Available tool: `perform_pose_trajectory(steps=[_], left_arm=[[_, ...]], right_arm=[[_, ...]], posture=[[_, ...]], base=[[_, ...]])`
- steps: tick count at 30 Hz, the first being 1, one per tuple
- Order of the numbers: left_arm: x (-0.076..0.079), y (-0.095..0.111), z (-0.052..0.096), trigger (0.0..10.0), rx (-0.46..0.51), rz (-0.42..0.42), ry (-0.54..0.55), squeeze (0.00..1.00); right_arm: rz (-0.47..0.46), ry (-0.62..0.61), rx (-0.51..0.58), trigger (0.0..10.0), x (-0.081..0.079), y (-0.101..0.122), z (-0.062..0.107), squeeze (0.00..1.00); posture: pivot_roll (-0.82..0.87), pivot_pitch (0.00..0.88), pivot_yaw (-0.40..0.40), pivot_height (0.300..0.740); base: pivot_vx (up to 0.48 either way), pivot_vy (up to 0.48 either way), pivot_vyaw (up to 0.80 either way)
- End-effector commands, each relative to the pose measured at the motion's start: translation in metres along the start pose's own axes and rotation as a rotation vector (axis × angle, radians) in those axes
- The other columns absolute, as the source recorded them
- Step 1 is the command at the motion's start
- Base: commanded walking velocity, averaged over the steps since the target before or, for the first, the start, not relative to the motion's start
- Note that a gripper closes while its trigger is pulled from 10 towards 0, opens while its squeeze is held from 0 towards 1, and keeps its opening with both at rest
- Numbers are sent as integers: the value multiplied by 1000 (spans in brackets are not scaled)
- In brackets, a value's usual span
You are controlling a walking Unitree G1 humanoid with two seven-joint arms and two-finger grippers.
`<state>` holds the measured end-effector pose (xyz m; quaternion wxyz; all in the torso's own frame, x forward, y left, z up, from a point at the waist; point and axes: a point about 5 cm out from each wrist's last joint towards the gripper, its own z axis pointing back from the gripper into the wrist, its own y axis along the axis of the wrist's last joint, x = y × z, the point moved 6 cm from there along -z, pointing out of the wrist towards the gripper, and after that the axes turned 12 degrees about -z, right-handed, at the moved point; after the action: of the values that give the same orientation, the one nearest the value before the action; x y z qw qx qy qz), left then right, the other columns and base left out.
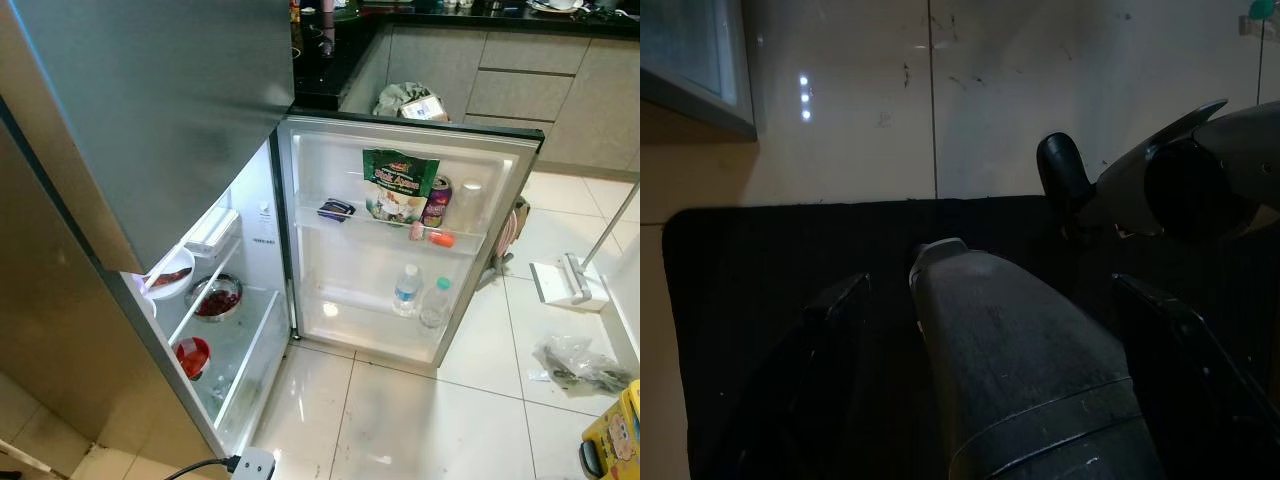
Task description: Restocking fridge
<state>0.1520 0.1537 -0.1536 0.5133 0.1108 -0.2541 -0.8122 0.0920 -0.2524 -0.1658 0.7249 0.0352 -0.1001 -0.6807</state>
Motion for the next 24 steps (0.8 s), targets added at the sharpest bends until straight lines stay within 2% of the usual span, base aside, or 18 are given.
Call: perform_pose_trajectory(steps=[1,2,3,19,22,23,24], left_arm=[[3,-5,0,10000,-20,-10,-13,0],[4,-5,0,10000,-20,-12,-14,0],[4,-6,0,10000,-22,-13,-15,0],[7,-9,0,10000,-35,-18,-18,0],[5,-12,0,10000,-57,-13,3,0],[5,-12,0,10000,-58,-7,6,0],[5,-12,0,10000,-58,-7,6,0]], right_arm=[[18,-2,11,10000,-2,5,0,624],[21,-2,11,10000,-2,5,0,624],[31,-6,11,10000,-1,5,0,1000],[38,-10,-5,10000,-1,-1,0,1000],[39,-40,1,10000,4,0,0,1000],[27,-45,0,10000,5,0,0,741],[27,-45,0,10000,5,0,0,741]], posture=[[-16,0,-47,740],[-16,0,-47,740],[-17,0,-48,740],[-22,0,-43,740],[-26,0,-45,740],[-31,0,-44,740],[-31,0,-44,740]], base=[[0,0,0],[0,0,0],[0,0,0],[0,0,0],[0,0,0],[0,0,0],[0,0,0]])
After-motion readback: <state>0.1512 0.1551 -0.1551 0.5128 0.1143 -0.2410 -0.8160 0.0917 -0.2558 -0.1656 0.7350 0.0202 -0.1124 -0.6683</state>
